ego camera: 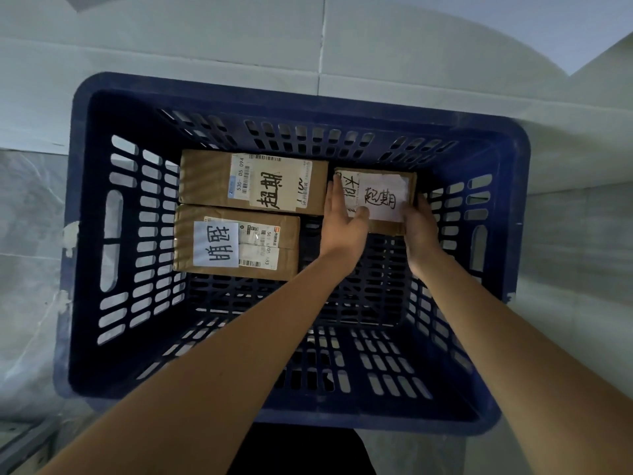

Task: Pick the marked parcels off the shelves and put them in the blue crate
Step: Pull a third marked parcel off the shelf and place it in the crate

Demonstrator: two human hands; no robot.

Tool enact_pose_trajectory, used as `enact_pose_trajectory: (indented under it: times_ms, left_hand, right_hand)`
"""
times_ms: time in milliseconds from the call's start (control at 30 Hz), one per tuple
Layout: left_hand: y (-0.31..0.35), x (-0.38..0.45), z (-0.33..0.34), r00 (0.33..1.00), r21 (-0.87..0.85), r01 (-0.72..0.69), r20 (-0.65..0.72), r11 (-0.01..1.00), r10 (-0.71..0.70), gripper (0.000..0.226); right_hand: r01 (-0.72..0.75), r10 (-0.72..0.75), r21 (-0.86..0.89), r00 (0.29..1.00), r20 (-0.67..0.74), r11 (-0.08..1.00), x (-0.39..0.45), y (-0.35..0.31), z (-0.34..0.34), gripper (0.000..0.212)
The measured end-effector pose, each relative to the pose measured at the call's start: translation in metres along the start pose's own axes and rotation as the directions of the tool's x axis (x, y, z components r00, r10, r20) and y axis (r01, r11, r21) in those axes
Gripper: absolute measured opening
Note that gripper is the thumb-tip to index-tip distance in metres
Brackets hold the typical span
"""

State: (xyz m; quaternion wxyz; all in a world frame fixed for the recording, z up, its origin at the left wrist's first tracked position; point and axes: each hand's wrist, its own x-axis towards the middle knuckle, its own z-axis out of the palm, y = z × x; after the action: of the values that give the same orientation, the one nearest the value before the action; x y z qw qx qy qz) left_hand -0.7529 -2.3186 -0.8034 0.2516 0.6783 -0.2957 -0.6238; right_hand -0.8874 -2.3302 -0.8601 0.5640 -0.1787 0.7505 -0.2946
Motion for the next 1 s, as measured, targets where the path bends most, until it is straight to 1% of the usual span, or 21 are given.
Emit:
enact_pose_trajectory:
  times_ms: [67,167,200,233,300,367,400,433,500,533,567,600,633,700,833,933,1000]
  left_hand:
    - [0.002,-0.016,-0.002,0.996,0.017,-0.080,-0.028,0.997,0.080,0.069]
    - [0.011,-0.041,-0.017,0.994,0.048,-0.101,-0.031,0.994,0.102,0.063]
    - [0.016,-0.051,-0.026,0.994,0.120,-0.103,-0.019,0.987,0.106,0.059]
    - [0.022,-0.061,-0.037,0.993,0.254,-0.111,0.000,0.961,0.115,0.056]
    - [0.039,-0.085,-0.062,0.995,0.549,-0.102,0.051,0.830,0.088,0.055]
    - [0.063,-0.117,-0.090,0.996,0.709,-0.025,0.077,0.705,-0.042,0.056]
    - [0.074,-0.136,-0.105,0.993,0.766,0.006,0.071,0.643,-0.093,0.055]
    - [0.085,-0.154,-0.120,0.992,0.819,0.010,0.062,0.574,-0.107,0.055]
    - [0.106,-0.191,-0.151,0.993,0.894,-0.051,0.094,0.445,-0.074,0.061]
    - [0.115,-0.208,-0.163,0.990,0.914,-0.092,0.126,0.394,-0.062,0.064]
    - [0.122,-0.221,-0.172,0.988,0.922,-0.120,0.148,0.369,-0.049,0.065]
    - [0.131,-0.234,-0.178,0.987,0.921,-0.135,0.158,0.367,-0.033,0.065]
    - [0.140,-0.248,-0.181,0.987,0.915,-0.138,0.158,0.379,-0.023,0.065]
    - [0.161,-0.270,-0.181,0.985,0.897,-0.166,0.167,0.409,0.033,0.064]
    - [0.196,-0.312,-0.181,0.973,0.881,-0.232,0.213,0.412,0.093,0.064]
    - [0.215,-0.343,-0.195,0.968,0.892,-0.243,0.196,0.381,0.157,0.061]
    - [0.222,-0.363,-0.211,0.976,0.893,-0.200,0.147,0.404,0.158,0.060]
  right_hand:
    - [0.062,-0.063,-0.152,0.998,-0.005,0.986,-0.014,0.000,-0.003,0.047]
    - [0.229,-0.241,-0.377,0.970,0.016,0.897,-0.045,-0.001,-0.008,0.049]
    - [0.262,-0.277,-0.429,0.960,0.028,0.864,-0.058,-0.004,-0.011,0.048]
    - [0.270,-0.287,-0.468,0.957,0.036,0.842,-0.070,-0.009,-0.014,0.048]
    - [0.233,-0.238,-0.507,0.970,0.057,0.830,-0.096,-0.028,-0.019,0.044]
    - [0.247,-0.234,-0.579,0.967,0.098,0.777,-0.126,-0.052,-0.026,0.045]
    - [0.274,-0.253,-0.642,0.959,0.126,0.716,-0.143,-0.065,-0.029,0.045]
    - [0.305,-0.281,-0.717,0.947,0.158,0.627,-0.160,-0.080,-0.034,0.045]
    - [0.355,-0.310,-0.853,0.919,0.243,0.382,-0.195,-0.106,-0.046,0.046]
    - [0.360,-0.295,-0.896,0.913,0.281,0.260,-0.212,-0.118,-0.052,0.049]
    - [0.363,-0.273,-0.919,0.910,0.313,0.155,-0.228,-0.128,-0.057,0.053]
    - [0.363,-0.249,-0.927,0.910,0.332,0.092,-0.244,-0.138,-0.060,0.057]
    - [0.366,-0.230,-0.928,0.911,0.342,0.066,-0.260,-0.148,-0.060,0.059]
    - [0.388,-0.220,-0.919,0.904,0.367,0.063,-0.294,-0.168,-0.055,0.058]
    - [0.458,-0.237,-0.886,0.870,0.432,0.067,-0.355,-0.203,-0.035,0.056]
    - [0.490,-0.235,-0.871,0.850,0.471,0.028,-0.387,-0.222,-0.022,0.055]
    - [0.509,-0.222,-0.861,0.840,0.495,0.006,-0.404,-0.233,-0.015,0.059]
